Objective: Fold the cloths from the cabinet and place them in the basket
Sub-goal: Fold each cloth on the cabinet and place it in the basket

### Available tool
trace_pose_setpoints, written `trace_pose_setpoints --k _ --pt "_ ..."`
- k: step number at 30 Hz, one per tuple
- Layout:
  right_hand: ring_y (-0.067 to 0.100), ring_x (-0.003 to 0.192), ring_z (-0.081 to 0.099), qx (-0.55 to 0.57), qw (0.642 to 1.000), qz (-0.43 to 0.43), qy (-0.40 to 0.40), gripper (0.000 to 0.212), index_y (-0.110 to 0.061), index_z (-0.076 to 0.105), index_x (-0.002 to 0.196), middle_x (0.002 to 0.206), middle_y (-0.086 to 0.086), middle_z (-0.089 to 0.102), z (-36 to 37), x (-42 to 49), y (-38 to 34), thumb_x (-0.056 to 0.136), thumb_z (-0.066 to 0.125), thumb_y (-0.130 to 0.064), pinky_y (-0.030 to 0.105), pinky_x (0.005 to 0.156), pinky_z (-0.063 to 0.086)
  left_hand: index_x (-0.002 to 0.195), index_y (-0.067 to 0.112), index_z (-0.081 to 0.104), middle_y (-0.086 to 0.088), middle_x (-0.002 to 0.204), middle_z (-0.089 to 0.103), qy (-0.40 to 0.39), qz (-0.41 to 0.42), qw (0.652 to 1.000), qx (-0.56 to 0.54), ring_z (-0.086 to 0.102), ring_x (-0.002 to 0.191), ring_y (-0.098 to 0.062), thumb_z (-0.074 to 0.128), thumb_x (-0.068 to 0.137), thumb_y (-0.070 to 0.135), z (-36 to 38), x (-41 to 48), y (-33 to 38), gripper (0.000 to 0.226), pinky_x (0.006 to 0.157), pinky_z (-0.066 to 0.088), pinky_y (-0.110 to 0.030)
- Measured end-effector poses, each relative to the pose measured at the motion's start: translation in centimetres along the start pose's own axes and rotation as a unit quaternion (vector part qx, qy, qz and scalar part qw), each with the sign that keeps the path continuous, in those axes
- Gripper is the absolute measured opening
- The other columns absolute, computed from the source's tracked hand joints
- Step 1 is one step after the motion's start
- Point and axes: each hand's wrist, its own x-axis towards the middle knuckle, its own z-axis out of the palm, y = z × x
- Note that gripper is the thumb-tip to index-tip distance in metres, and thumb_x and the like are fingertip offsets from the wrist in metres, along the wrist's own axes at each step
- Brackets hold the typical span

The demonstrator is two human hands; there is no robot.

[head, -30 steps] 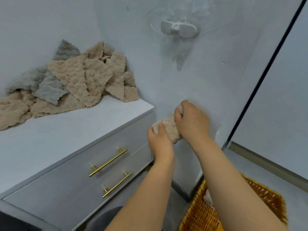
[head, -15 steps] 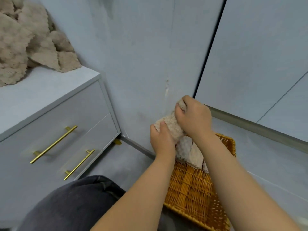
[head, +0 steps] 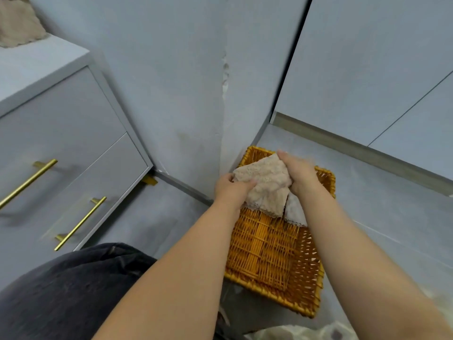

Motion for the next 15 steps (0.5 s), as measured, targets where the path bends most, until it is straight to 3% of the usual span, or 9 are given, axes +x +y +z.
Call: trace_pose_setpoints --k 3,7,11,13,15 --pt "0.032 0.103 0.065 0.186 0.971 0.131 -0.068 0.044 -0.005 0.062 0.115 0.112 0.018 0.068 -0.5 0.6 2.0 0.083 0.070 -0.035 0.047 0.093 0.051 0.127 0.015 0.054 -0.008 0.119 0.062 0.011 -0.057 0.998 -0.005 0.062 0.103 -0.028 0.071 0.082 0.009 0.0 1.6 -1.3 0.048 0.082 0.057 -0.045" --pt "0.031 0.114 0.060 0.220 0.949 0.195 -0.113 0.068 -0.010 0.058 0.122 0.119 0.015 0.066 -0.8 1.2 4.5 0.071 0.067 -0.054 0.045 0.097 0.046 0.130 0.015 0.051 -0.009 0.124 0.059 0.018 -0.090 0.996 -0.020 0.061 0.105 -0.028 0.069 0.084 0.008 -0.4 3.4 -2.1 0.051 0.077 0.058 -0.043" --pt "0.029 0.109 0.060 0.183 0.957 0.198 -0.110 0.043 -0.009 0.053 0.129 0.120 0.014 0.064 0.0 1.4 6.0 0.090 0.061 -0.024 0.045 0.084 0.049 0.129 0.014 0.051 -0.008 0.123 0.059 -0.003 -0.066 0.997 0.047 0.061 0.104 -0.027 0.070 0.083 0.012 -0.8 4.3 -2.7 0.050 0.081 0.057 -0.044" --pt "0.030 0.106 0.060 0.176 0.962 0.194 -0.074 0.036 -0.007 0.051 0.127 0.120 0.014 0.063 0.4 2.0 6.1 0.092 0.057 -0.014 0.045 0.082 0.048 0.126 0.012 0.050 0.000 0.119 0.058 -0.019 -0.012 0.987 0.156 0.057 0.104 -0.020 0.069 0.084 0.020 -1.1 4.5 -3.2 0.047 0.086 0.053 -0.037" --pt "0.031 0.110 0.058 0.164 0.967 0.196 -0.021 0.035 -0.008 0.050 0.126 0.121 0.015 0.061 0.6 3.3 6.6 0.092 0.058 -0.011 0.047 0.081 0.049 0.120 0.016 0.054 0.005 0.110 0.056 -0.006 0.066 0.954 0.292 0.052 0.096 -0.013 0.063 0.088 0.029 -1.5 4.6 -3.5 0.035 0.078 0.045 -0.028"
